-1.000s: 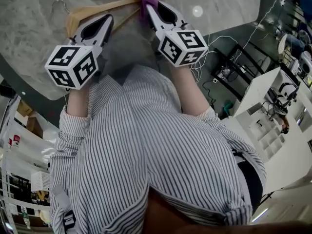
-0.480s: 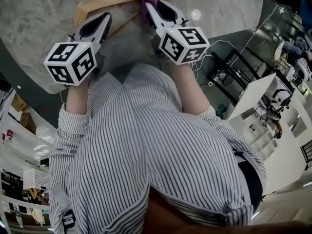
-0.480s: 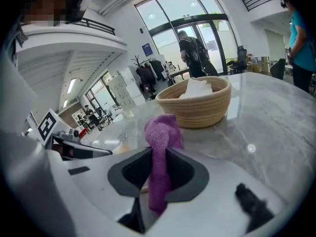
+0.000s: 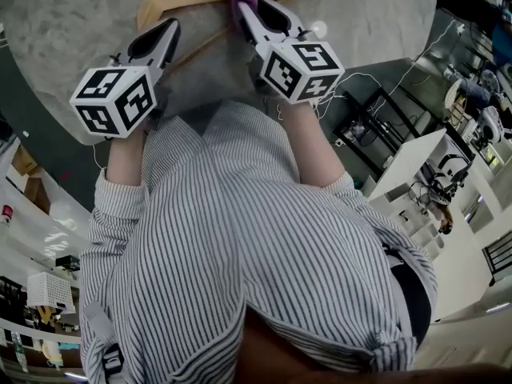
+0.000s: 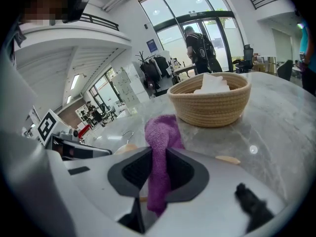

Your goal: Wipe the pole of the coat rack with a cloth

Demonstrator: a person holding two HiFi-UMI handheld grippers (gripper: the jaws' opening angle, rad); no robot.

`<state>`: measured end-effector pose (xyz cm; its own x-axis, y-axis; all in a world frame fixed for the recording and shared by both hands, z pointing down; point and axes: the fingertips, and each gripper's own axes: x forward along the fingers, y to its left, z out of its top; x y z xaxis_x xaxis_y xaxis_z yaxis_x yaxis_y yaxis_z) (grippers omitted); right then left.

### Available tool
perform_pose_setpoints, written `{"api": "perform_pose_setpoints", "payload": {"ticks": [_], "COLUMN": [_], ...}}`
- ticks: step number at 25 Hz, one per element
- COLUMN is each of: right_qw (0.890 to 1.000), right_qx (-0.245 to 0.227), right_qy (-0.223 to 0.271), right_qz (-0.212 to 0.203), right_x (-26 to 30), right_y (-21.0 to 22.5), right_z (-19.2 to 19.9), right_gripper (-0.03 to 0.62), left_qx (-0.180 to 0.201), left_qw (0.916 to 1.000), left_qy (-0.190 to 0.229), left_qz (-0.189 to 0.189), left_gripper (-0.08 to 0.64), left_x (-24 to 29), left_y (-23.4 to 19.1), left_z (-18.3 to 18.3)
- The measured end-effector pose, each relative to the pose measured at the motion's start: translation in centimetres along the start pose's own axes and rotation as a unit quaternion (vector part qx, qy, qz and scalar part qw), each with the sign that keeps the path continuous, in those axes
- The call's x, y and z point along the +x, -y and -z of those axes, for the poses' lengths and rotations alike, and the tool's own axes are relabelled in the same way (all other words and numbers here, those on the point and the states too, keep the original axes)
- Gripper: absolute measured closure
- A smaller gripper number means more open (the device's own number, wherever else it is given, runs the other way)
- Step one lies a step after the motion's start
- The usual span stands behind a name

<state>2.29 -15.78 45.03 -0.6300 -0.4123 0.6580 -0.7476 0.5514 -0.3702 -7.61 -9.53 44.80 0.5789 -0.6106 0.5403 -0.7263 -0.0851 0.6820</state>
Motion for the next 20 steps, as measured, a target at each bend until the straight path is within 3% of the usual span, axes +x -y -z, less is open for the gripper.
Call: {"api": "perform_pose_setpoints", "payload": {"ticks": [20], "right_qw": [0.998], "right_qx": [-0.028], "right_qy": [-0.025], "right_qz": [-0.043], "right_x": [3.5], "right_y": [-4.8], "right_z": [0.0], "right_gripper": [0.511], "left_qx": [-0.029], "left_qw": [0.9986], "left_qy": [0.036], "left_qz": [-0.024], "left_gripper": [0.549], "left_x": [-3.3], "left_y": [-3.0], "left_z": [-0.4]}}
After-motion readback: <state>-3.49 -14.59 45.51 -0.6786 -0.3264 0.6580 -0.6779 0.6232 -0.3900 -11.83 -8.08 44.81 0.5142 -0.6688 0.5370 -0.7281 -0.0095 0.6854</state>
